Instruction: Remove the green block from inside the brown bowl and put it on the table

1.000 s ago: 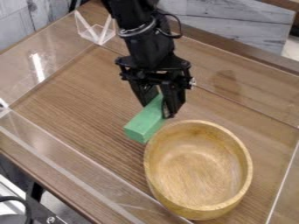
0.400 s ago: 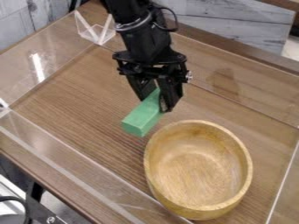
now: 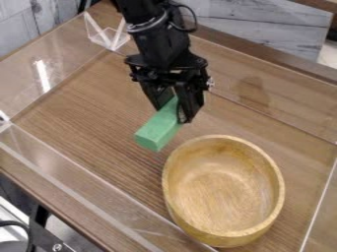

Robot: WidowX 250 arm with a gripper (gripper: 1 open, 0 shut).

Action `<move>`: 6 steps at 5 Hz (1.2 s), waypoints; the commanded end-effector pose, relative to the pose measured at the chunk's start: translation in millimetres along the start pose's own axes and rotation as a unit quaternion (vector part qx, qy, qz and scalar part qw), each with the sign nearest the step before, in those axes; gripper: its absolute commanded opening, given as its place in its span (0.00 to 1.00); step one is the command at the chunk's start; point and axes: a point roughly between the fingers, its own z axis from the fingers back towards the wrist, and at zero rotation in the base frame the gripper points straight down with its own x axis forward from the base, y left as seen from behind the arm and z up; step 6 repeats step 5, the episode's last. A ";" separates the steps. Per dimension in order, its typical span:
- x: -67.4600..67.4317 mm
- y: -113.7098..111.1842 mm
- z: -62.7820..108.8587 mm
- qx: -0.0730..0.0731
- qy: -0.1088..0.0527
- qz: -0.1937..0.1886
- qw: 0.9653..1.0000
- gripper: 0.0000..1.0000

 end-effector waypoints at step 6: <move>7.2 1.3 14.9 0.010 -0.050 -0.044 0.998 0.00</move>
